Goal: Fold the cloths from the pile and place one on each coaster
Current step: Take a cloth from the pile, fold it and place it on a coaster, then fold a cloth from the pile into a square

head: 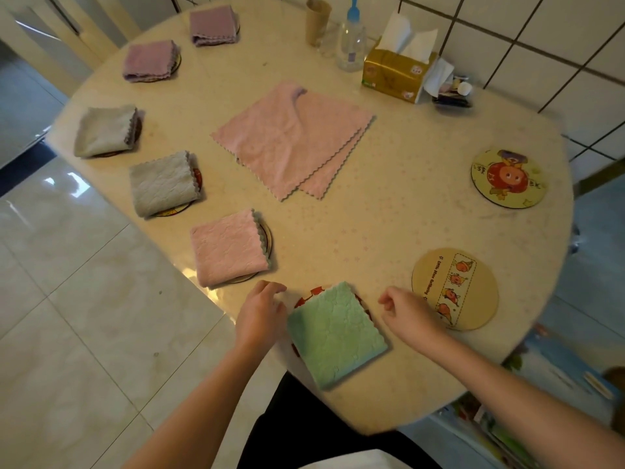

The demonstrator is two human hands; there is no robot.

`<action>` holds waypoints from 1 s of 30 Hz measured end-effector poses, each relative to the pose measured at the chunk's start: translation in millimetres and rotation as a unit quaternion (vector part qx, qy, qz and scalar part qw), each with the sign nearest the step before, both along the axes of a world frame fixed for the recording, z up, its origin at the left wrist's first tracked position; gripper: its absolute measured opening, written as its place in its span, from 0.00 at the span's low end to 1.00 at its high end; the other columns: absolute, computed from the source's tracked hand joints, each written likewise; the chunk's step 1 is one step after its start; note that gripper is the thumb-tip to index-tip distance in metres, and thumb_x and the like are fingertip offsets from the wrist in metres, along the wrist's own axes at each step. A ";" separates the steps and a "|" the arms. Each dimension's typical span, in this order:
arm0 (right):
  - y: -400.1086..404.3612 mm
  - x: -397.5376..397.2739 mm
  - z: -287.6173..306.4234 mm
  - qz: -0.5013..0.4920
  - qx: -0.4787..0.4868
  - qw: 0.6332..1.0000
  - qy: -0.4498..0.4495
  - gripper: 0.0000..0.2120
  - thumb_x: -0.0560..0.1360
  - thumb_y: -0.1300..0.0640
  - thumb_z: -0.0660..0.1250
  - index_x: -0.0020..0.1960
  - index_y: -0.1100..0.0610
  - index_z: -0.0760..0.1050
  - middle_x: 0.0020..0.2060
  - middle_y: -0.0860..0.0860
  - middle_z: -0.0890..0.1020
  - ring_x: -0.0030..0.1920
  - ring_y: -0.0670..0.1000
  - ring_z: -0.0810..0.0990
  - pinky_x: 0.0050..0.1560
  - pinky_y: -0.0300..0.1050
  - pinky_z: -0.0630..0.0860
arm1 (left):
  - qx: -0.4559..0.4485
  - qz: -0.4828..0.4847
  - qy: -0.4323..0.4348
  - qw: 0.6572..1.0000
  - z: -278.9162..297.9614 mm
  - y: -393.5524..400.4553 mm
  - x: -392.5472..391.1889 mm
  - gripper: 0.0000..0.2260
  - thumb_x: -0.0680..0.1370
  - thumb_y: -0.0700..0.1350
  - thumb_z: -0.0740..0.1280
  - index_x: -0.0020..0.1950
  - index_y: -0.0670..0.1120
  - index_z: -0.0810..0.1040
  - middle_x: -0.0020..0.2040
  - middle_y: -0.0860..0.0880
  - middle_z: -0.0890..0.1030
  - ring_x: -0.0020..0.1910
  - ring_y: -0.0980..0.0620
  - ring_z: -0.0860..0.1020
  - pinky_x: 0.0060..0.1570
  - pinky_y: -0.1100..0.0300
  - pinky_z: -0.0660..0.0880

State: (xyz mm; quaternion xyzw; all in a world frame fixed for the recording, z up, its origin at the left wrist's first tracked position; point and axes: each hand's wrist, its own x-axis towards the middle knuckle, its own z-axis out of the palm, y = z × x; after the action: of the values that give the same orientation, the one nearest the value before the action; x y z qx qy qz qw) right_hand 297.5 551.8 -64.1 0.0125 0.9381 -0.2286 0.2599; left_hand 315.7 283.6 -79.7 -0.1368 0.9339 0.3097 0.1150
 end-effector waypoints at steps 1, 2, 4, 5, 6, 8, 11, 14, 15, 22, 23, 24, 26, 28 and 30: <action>-1.8 -13.6 3.9 0.008 -0.001 1.000 0.015 0.10 0.76 0.60 0.65 0.56 0.52 0.74 0.51 0.46 0.78 0.48 0.45 0.76 0.49 0.40 0.76 | -0.010 -0.016 0.008 1.000 2.2 -3.1 -9.8 0.12 0.77 0.41 0.64 0.59 0.48 0.78 0.58 0.53 0.74 0.46 0.53 0.76 0.44 0.58 0.75; -5.3 -29.4 7.3 0.019 -0.004 0.999 0.027 0.10 0.76 0.61 0.64 0.55 0.53 0.74 0.51 0.47 0.78 0.48 0.45 0.76 0.48 0.40 0.76 | -0.012 -0.035 0.018 0.999 5.3 -6.9 -22.5 0.12 0.78 0.41 0.64 0.60 0.48 0.78 0.58 0.53 0.74 0.47 0.53 0.76 0.44 0.57 0.76; -16.8 -61.0 14.8 0.056 -0.012 0.998 0.039 0.10 0.76 0.62 0.63 0.55 0.53 0.74 0.53 0.48 0.78 0.49 0.46 0.76 0.50 0.43 0.76 | -0.014 -0.071 0.040 0.997 12.9 -13.6 -49.0 0.11 0.78 0.43 0.64 0.60 0.48 0.77 0.56 0.52 0.75 0.51 0.51 0.77 0.44 0.56 0.76; -24.8 -75.8 19.0 0.083 -0.015 0.996 0.038 0.10 0.76 0.61 0.62 0.55 0.53 0.74 0.53 0.48 0.78 0.51 0.48 0.76 0.51 0.46 0.76 | -0.022 -0.081 0.046 0.995 19.1 -18.0 -61.7 0.10 0.78 0.44 0.64 0.59 0.50 0.77 0.55 0.53 0.75 0.52 0.50 0.77 0.44 0.57 0.74; -33.7 -89.7 24.0 0.111 -0.014 0.993 0.040 0.10 0.76 0.60 0.62 0.55 0.53 0.74 0.54 0.49 0.77 0.52 0.49 0.76 0.52 0.48 0.76 | -0.061 -0.089 0.059 0.992 24.8 -23.1 -75.1 0.10 0.78 0.47 0.63 0.58 0.54 0.77 0.54 0.55 0.75 0.52 0.51 0.77 0.43 0.58 0.72; -55.2 -122.3 29.7 0.147 -0.009 0.987 0.061 0.09 0.76 0.58 0.61 0.55 0.53 0.75 0.54 0.50 0.77 0.54 0.51 0.75 0.52 0.50 0.75 | -0.172 -0.106 0.110 0.973 33.7 -36.5 -110.7 0.09 0.78 0.55 0.58 0.55 0.62 0.74 0.50 0.62 0.76 0.45 0.55 0.77 0.41 0.58 0.73; -92.1 -167.5 32.2 0.161 -0.019 0.982 0.098 0.08 0.77 0.57 0.61 0.53 0.54 0.77 0.53 0.51 0.78 0.54 0.52 0.75 0.51 0.50 0.75 | -0.111 -0.147 0.081 0.980 23.9 -55.5 -162.7 0.12 0.78 0.45 0.60 0.58 0.56 0.76 0.60 0.54 0.76 0.52 0.49 0.78 0.49 0.54 0.76; -123.1 -200.2 23.9 0.170 -0.032 0.978 0.119 0.07 0.77 0.57 0.61 0.51 0.55 0.76 0.52 0.52 0.78 0.53 0.53 0.75 0.49 0.49 0.75 | -0.098 -0.168 0.062 0.979 8.3 -70.3 -207.2 0.16 0.75 0.35 0.63 0.63 0.43 0.77 0.65 0.46 0.75 0.66 0.44 0.71 0.63 0.53 0.69; -132.0 -208.2 20.2 0.173 -0.033 0.977 0.120 0.06 0.77 0.56 0.62 0.51 0.55 0.76 0.52 0.52 0.78 0.54 0.54 0.74 0.48 0.49 0.74 | -0.111 -0.179 0.073 0.975 6.2 -76.4 -219.0 0.18 0.75 0.35 0.63 0.65 0.44 0.76 0.67 0.46 0.75 0.68 0.44 0.69 0.66 0.52 0.67; -182.9 -246.7 -17.5 0.226 0.022 0.963 0.148 0.15 0.75 0.50 0.65 0.58 0.57 0.72 0.54 0.55 0.75 0.55 0.58 0.73 0.53 0.54 0.73 | -0.123 -0.338 0.121 0.925 -15.6 -104.3 -272.3 0.23 0.70 0.44 0.57 0.63 0.42 0.78 0.66 0.44 0.76 0.68 0.41 0.70 0.68 0.49 0.68; -184.5 -247.4 -21.2 0.239 0.034 0.957 0.159 0.17 0.74 0.49 0.66 0.58 0.57 0.72 0.54 0.56 0.75 0.55 0.58 0.73 0.52 0.54 0.73 | -0.123 -0.349 0.116 0.922 -16.3 -105.1 -272.9 0.24 0.70 0.46 0.56 0.63 0.42 0.78 0.66 0.43 0.76 0.68 0.40 0.71 0.68 0.48 0.68; -185.2 -247.5 -23.8 0.248 0.045 0.953 0.166 0.17 0.73 0.50 0.67 0.57 0.58 0.72 0.54 0.56 0.76 0.54 0.59 0.73 0.51 0.54 0.73 | -0.122 -0.352 0.115 0.921 -17.7 -105.6 -272.9 0.24 0.70 0.47 0.55 0.62 0.43 0.79 0.65 0.43 0.76 0.68 0.40 0.71 0.67 0.47 0.69; -186.9 -249.2 -28.0 0.256 0.061 0.946 0.188 0.13 0.73 0.53 0.68 0.55 0.58 0.73 0.51 0.57 0.76 0.52 0.60 0.74 0.47 0.54 0.73 | -0.115 -0.351 0.111 0.923 -20.9 -108.0 -275.0 0.24 0.69 0.46 0.56 0.62 0.44 0.79 0.65 0.44 0.77 0.67 0.40 0.71 0.66 0.47 0.70; -188.2 -252.2 -28.4 0.259 0.074 0.942 0.198 0.08 0.74 0.57 0.66 0.52 0.57 0.73 0.49 0.56 0.76 0.50 0.59 0.75 0.46 0.53 0.72 | -0.113 -0.350 0.112 0.923 -20.9 -110.2 -279.6 0.24 0.69 0.46 0.57 0.61 0.45 0.79 0.64 0.46 0.77 0.66 0.41 0.72 0.66 0.48 0.69; -190.3 -256.5 -28.1 0.269 0.079 0.941 0.190 0.08 0.74 0.60 0.64 0.54 0.56 0.72 0.51 0.55 0.75 0.52 0.59 0.74 0.47 0.52 0.70 | -0.116 -0.361 0.109 0.919 -18.1 -112.0 -284.8 0.24 0.68 0.46 0.57 0.61 0.47 0.79 0.64 0.47 0.77 0.65 0.43 0.72 0.66 0.49 0.69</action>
State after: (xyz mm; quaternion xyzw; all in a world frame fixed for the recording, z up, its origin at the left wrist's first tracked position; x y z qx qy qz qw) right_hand 41.0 361.5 -92.2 -0.2633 0.9534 -0.0739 0.1273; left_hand 30.9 171.6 -97.9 0.2316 0.9559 0.1501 0.0999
